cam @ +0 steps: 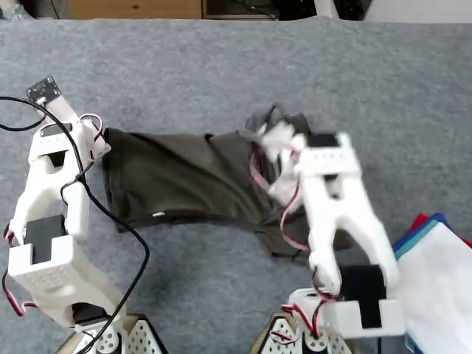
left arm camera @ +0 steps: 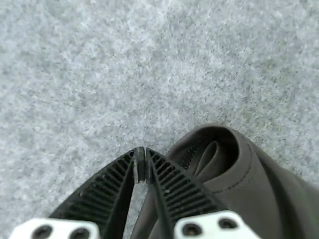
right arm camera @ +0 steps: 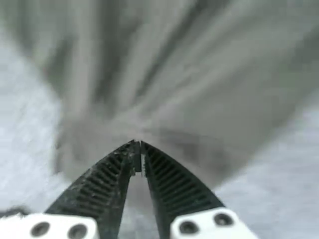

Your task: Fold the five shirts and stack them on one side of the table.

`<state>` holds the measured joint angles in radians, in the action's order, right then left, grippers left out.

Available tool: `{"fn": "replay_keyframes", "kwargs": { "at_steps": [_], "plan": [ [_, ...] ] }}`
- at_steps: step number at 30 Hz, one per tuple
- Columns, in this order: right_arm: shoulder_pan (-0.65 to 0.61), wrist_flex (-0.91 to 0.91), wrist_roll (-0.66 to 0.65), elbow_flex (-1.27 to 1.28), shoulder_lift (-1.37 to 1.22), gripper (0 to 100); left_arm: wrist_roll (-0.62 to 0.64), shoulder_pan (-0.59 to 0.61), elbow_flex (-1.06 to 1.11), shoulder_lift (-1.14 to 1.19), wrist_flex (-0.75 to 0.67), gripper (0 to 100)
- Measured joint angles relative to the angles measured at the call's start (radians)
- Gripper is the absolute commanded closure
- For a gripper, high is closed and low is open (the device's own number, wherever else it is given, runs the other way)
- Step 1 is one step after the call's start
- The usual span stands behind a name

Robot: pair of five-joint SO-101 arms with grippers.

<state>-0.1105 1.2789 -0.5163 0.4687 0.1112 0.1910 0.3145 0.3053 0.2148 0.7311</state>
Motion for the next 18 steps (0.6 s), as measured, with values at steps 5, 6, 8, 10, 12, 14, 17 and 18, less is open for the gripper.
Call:
{"fn": "replay_keyframes", "kwargs": {
  "at_steps": [5,6,8,10,12,14,17,18],
  "plan": [
    [0.021,0.002,0.0,-0.358,-0.218,99.2,0.0,0.0,-0.097,0.0,0.121,98],
    [0.021,0.002,0.0,-0.427,-0.278,99.2,0.0,0.0,-0.126,0.0,0.155,98],
    [0.021,0.002,0.0,-0.565,-0.408,99.2,0.0,0.0,-0.183,0.0,0.212,98],
    [0.021,0.002,0.018,-0.7,-0.532,99.2,0.0,-0.003,-0.242,0.0,0.275,98],
    [0.021,0.018,0.028,-0.825,-0.64,99.2,-0.003,-0.008,-0.305,0.0,0.344,98],
    [0.021,0.029,0.055,-0.944,-0.738,99.2,0.0,-0.015,-0.356,0.0,0.407,98],
    [0.026,0.037,0.1,-1.097,-0.868,99.2,0.002,-0.054,-0.396,0.0,0.459,98],
    [0.031,0.038,0.11,-1.138,-0.905,99.2,0.009,-0.069,-0.402,0.0,0.462,98]
  ]
}}
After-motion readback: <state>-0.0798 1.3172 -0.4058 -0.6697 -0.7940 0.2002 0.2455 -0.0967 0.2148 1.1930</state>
